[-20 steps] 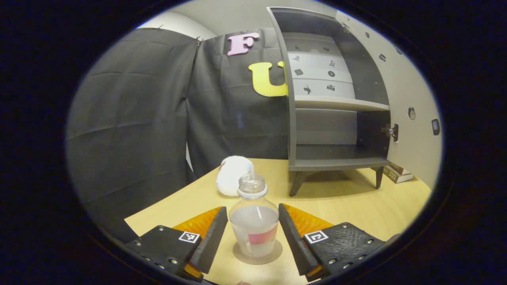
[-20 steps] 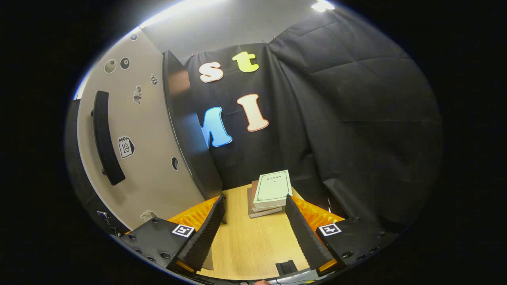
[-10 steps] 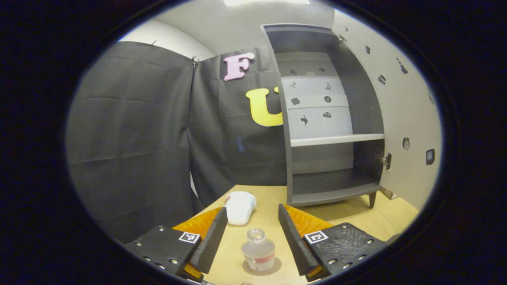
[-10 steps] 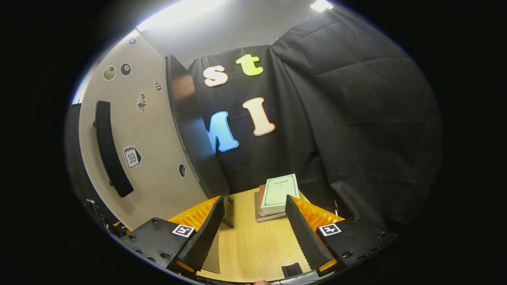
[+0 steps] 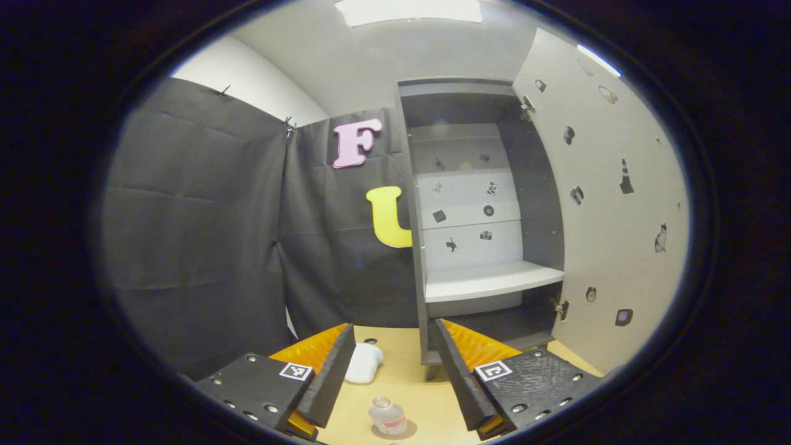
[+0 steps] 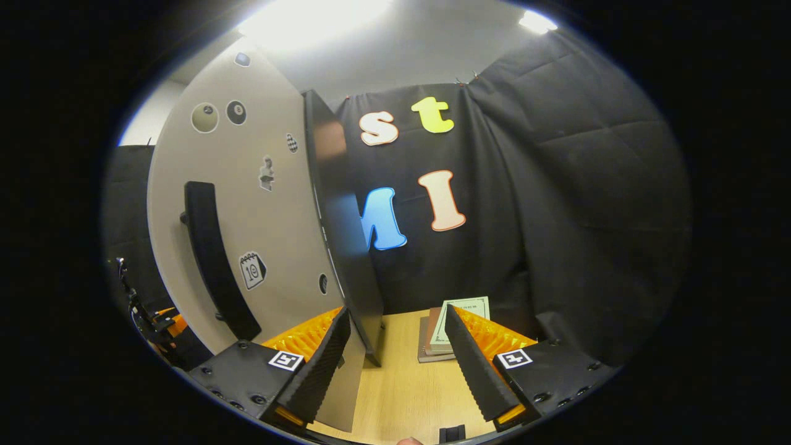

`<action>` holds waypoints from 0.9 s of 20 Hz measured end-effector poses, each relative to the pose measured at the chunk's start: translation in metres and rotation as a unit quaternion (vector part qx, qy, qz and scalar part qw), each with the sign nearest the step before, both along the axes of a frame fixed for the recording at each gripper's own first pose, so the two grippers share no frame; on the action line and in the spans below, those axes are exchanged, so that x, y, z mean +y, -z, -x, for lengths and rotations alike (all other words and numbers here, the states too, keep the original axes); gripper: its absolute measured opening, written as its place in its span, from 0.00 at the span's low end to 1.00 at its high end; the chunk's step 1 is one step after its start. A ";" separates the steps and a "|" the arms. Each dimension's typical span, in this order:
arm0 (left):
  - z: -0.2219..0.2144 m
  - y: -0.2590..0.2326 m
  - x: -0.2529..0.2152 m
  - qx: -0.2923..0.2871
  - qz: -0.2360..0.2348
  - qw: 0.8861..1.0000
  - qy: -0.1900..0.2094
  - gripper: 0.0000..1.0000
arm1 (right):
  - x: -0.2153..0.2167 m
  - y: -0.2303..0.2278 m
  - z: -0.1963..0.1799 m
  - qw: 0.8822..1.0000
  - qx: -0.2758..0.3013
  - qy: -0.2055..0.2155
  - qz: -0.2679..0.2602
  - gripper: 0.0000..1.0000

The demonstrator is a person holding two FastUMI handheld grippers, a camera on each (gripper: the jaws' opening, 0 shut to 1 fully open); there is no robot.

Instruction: Open the cabinet door with the right hand, grasp the bottle in the cabinet with the left hand and place it on the coaster, then close the cabinet door with the right hand.

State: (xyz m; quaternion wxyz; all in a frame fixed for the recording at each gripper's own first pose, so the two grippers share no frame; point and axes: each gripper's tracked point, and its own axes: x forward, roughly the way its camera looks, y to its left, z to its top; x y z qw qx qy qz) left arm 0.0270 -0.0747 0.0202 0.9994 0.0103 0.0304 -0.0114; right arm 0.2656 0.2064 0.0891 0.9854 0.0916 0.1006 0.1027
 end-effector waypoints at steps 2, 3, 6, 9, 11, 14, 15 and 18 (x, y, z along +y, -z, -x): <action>0.005 -0.010 -0.001 -0.002 0.014 1.000 0.014 0.78 | 0.013 -0.011 -0.001 1.000 -0.013 -0.016 0.020 0.98; 0.004 -0.014 0.001 -0.002 0.021 1.000 0.016 0.78 | 0.021 -0.016 -0.001 0.999 -0.019 -0.022 0.029 0.98; 0.000 -0.020 0.013 -0.017 0.040 0.999 0.025 0.80 | 0.041 -0.024 -0.002 0.998 -0.031 -0.031 0.056 0.98; -0.008 -0.015 0.039 -0.013 0.030 0.999 0.025 0.78 | 0.037 -0.034 0.002 0.995 -0.049 0.002 0.087 0.94; -0.012 -0.008 0.054 -0.007 0.030 0.999 0.027 0.78 | 0.037 -0.034 0.004 0.995 -0.045 0.024 0.090 0.90; -0.022 0.000 0.074 -0.003 0.049 0.998 0.028 0.78 | 0.042 -0.033 0.006 0.994 -0.037 0.038 0.091 0.90; -0.023 0.002 0.076 -0.001 0.057 0.998 0.030 0.78 | 0.046 -0.034 0.006 0.994 -0.036 0.038 0.092 0.90; -0.025 0.007 0.089 0.000 0.069 0.997 0.033 0.80 | 0.065 -0.033 0.008 0.995 -0.032 0.025 0.089 0.90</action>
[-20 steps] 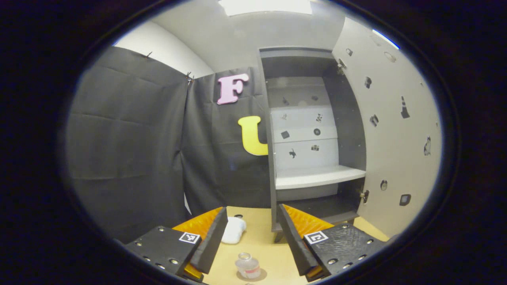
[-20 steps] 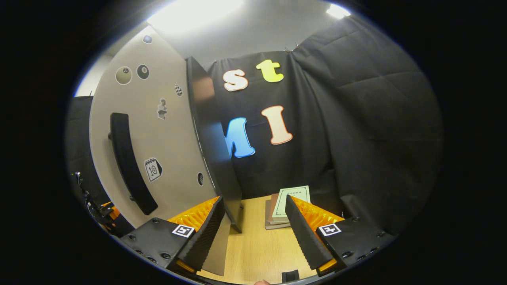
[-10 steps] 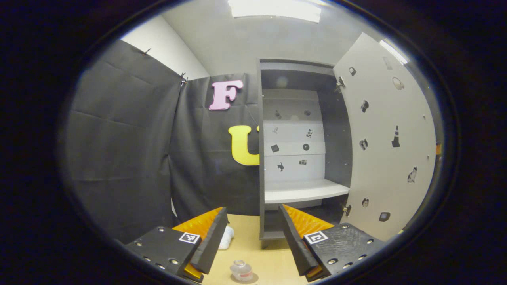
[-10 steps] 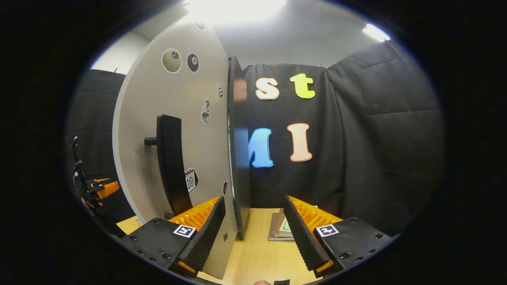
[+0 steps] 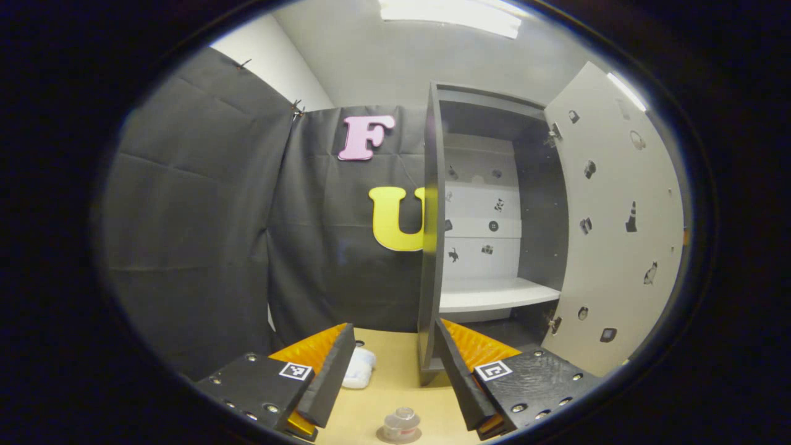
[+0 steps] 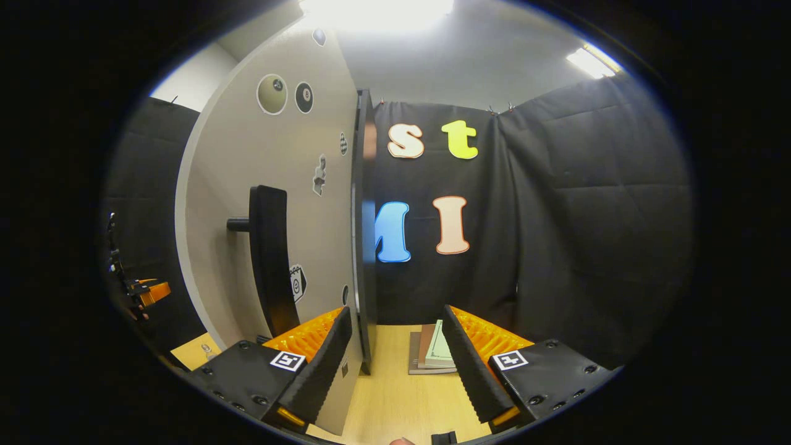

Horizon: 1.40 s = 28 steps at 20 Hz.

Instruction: Open the cabinet door with the right hand, grasp the bottle in the cabinet with the left hand and place it on the coaster, then close the cabinet door with the right hand.

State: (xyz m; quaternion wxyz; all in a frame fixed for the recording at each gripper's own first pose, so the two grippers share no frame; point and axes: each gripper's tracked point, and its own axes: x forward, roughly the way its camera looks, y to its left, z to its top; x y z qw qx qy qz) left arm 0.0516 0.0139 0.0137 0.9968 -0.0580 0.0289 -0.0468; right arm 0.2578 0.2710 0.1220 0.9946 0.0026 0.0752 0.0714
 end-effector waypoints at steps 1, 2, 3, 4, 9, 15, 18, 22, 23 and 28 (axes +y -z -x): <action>0.000 0.001 0.004 0.001 -0.001 1.000 0.001 0.78 | 0.008 0.000 0.002 1.000 0.000 -0.007 -0.001 0.90; 0.000 0.004 0.008 0.003 -0.003 1.000 0.000 0.80 | 0.018 -0.001 0.005 1.000 0.001 -0.015 -0.002 0.94; 0.002 0.005 0.013 0.003 -0.005 1.000 0.000 0.80 | 0.027 -0.002 0.007 1.000 0.001 -0.024 -0.002 0.94; 0.004 0.006 0.017 0.004 -0.006 1.000 -0.001 0.80 | 0.036 -0.002 0.009 0.999 0.001 -0.033 -0.003 0.91; 0.012 0.014 0.038 0.010 -0.006 1.000 -0.009 0.78 | 0.067 -0.005 0.009 0.998 -0.005 -0.061 -0.007 0.94; 0.017 0.013 0.045 0.007 -0.014 1.000 -0.012 0.80 | 0.085 -0.004 0.003 0.997 -0.006 -0.078 -0.026 0.91; 0.015 0.011 0.043 0.004 -0.016 1.000 -0.007 0.80 | 0.098 -0.004 0.000 0.995 -0.005 -0.091 -0.033 0.94; 0.017 0.011 0.043 0.002 -0.029 1.000 -0.008 0.78 | 0.122 -0.004 -0.004 0.992 -0.005 -0.121 -0.035 0.94; 0.018 0.012 0.045 0.002 -0.030 0.999 -0.010 0.78 | 0.128 -0.003 -0.005 0.991 -0.004 -0.129 -0.037 0.94; 0.025 0.015 0.065 0.007 -0.031 0.999 -0.027 0.78 | 0.155 -0.002 -0.021 0.988 -0.009 -0.149 -0.051 0.94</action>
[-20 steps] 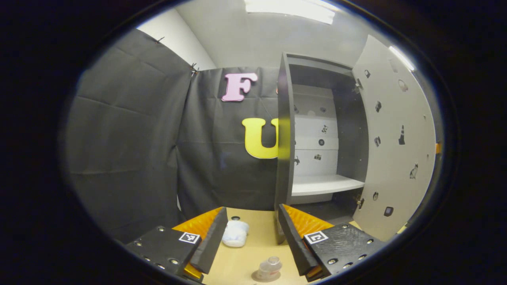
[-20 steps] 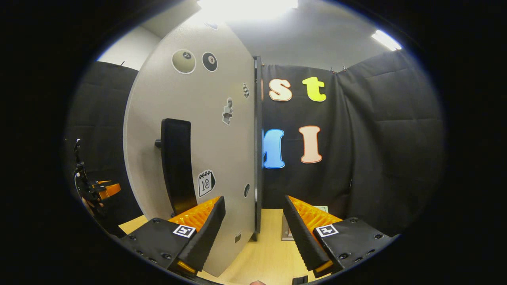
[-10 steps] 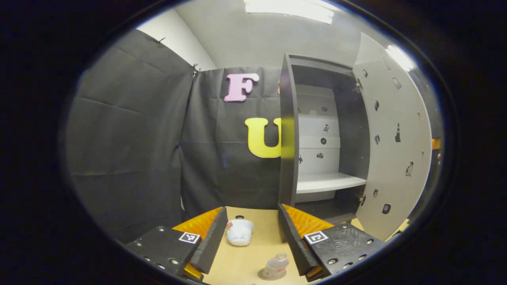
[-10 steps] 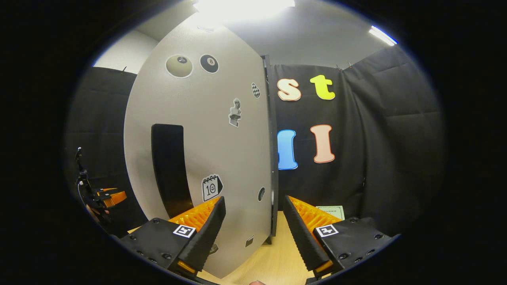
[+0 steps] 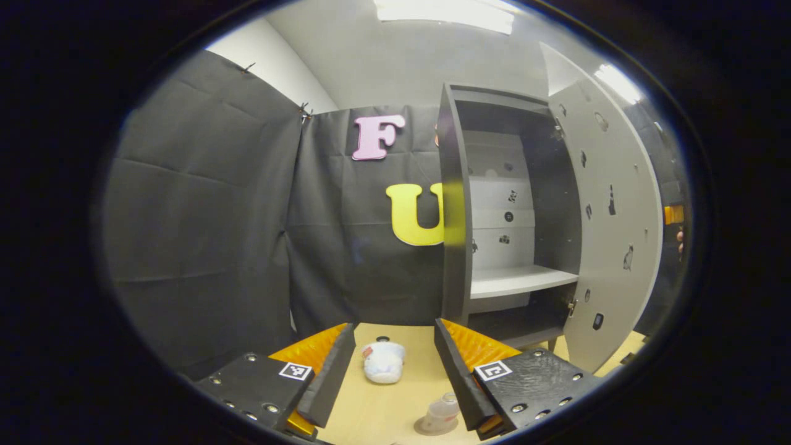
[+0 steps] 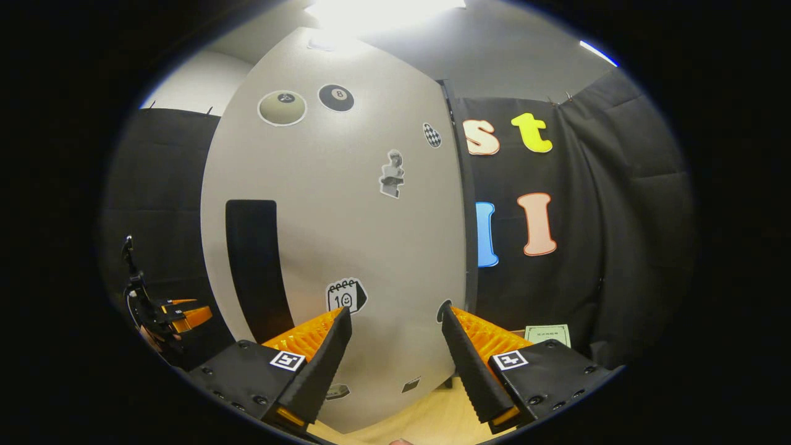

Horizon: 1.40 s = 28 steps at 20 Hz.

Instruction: Open the cabinet door with the right hand, grasp the bottle in the cabinet with the left hand and place it on the coaster, then close the cabinet door with the right hand.

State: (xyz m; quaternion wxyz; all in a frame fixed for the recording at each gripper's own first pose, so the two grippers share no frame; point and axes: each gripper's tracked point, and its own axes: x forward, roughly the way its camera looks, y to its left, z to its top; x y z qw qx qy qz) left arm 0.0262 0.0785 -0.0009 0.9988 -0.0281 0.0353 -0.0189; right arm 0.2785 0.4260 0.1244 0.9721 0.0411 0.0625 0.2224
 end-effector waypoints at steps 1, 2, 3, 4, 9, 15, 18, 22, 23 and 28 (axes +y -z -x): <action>0.003 0.001 0.005 0.002 0.001 1.000 -0.005 0.78 | 0.005 0.002 -0.003 1.000 0.002 -0.004 -0.004 0.94; 0.004 0.003 0.009 0.004 0.001 1.000 -0.010 0.80 | 0.012 0.003 -0.005 1.000 0.004 -0.010 -0.007 0.94; 0.006 0.004 0.013 0.005 0.001 1.000 -0.015 0.80 | 0.018 0.004 -0.008 1.000 0.007 -0.014 -0.009 0.95; 0.007 0.006 0.020 0.007 0.001 1.000 -0.021 0.78 | 0.024 0.006 -0.011 1.000 0.010 -0.017 -0.009 0.91; 0.017 0.005 0.047 0.009 0.000 0.999 -0.051 0.80 | 0.050 0.006 -0.035 1.000 -0.004 -0.008 0.017 0.95; 0.022 0.010 0.063 0.016 0.000 0.997 -0.078 0.80 | 0.087 0.019 -0.061 0.999 -0.013 0.001 0.034 0.95; 0.037 0.012 0.079 0.017 -0.006 0.996 -0.091 0.80 | 0.089 0.017 -0.063 0.999 -0.025 0.007 0.037 0.95; 0.049 0.015 0.092 0.021 -0.006 0.994 -0.111 0.80 | 0.094 0.018 -0.064 0.999 -0.031 0.013 0.043 0.94; 0.050 0.016 0.094 0.022 -0.005 0.993 -0.115 0.80 | 0.094 0.018 -0.062 0.999 -0.029 0.013 0.042 0.91; 0.055 0.017 0.105 0.023 -0.006 0.991 -0.130 0.78 | 0.096 0.025 -0.064 0.999 -0.015 0.017 0.025 0.94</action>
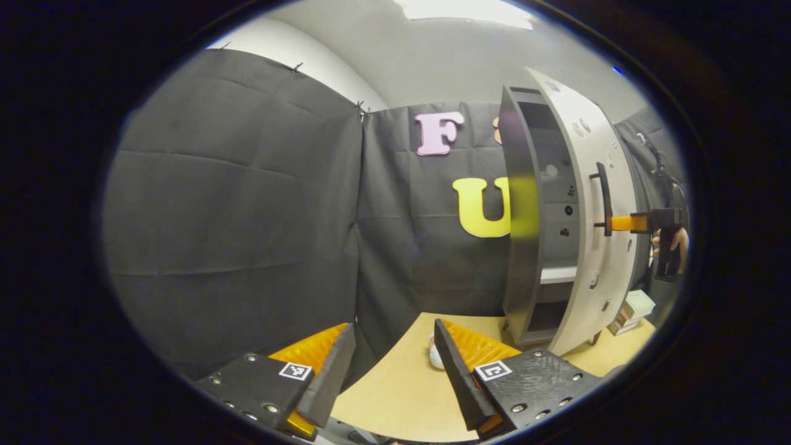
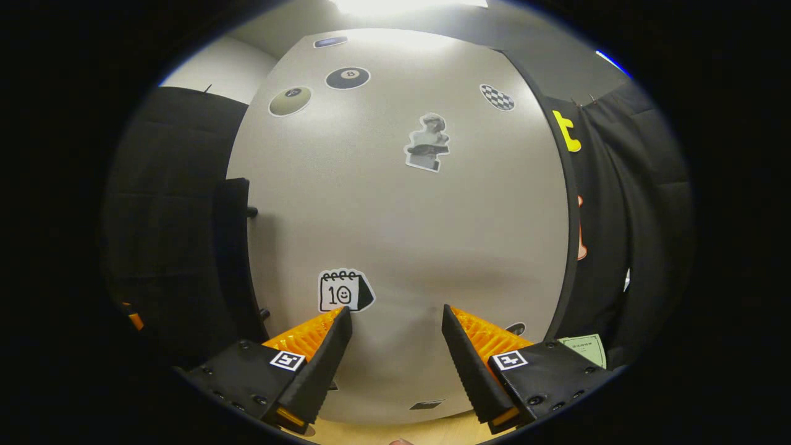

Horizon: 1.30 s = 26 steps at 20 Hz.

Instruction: Open the cabinet door with the right hand, grasp the bottle in the cabinet with the left hand and place it on the coaster, then close the cabinet door with the right hand.

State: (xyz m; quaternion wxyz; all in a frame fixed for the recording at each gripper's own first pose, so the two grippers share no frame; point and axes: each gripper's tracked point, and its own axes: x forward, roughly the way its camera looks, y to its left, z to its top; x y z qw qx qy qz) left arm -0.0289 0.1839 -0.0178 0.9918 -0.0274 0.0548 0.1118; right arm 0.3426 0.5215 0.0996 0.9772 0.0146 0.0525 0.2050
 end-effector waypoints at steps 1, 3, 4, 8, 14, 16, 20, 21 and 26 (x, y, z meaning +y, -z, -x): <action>0.001 0.000 0.001 0.001 0.000 1.000 -0.001 0.78 | 0.000 0.000 0.000 1.000 0.000 0.000 -0.003 0.94; 0.002 0.002 0.005 0.002 -0.004 1.000 -0.005 0.78 | 0.001 0.003 0.000 1.000 0.008 0.003 -0.013 0.94; 0.003 0.003 0.007 0.003 -0.007 1.000 -0.006 0.80 | 0.000 0.004 0.000 1.000 0.013 0.008 -0.020 0.94; 0.010 0.005 0.016 0.008 -0.016 1.000 -0.016 0.80 | -0.001 0.008 0.000 0.999 0.013 0.032 -0.025 0.95; 0.019 0.012 0.028 0.013 -0.005 1.000 -0.028 0.80 | 0.005 0.009 0.012 0.997 0.012 0.070 -0.009 0.90; 0.019 0.011 0.028 0.011 -0.006 1.000 -0.026 0.78 | 0.005 0.009 0.015 0.997 0.016 0.080 -0.016 0.97; 0.018 0.005 0.025 0.005 -0.009 1.000 -0.017 0.78 | 0.006 0.009 0.019 0.995 0.026 0.088 -0.037 0.97; 0.019 0.005 0.024 0.002 -0.009 1.000 -0.013 0.78 | 0.007 0.009 0.020 0.995 0.035 0.084 -0.050 0.97; 0.004 -0.004 0.005 -0.008 -0.005 1.000 0.014 0.80 | -0.001 0.008 0.037 0.993 0.057 0.062 -0.081 0.97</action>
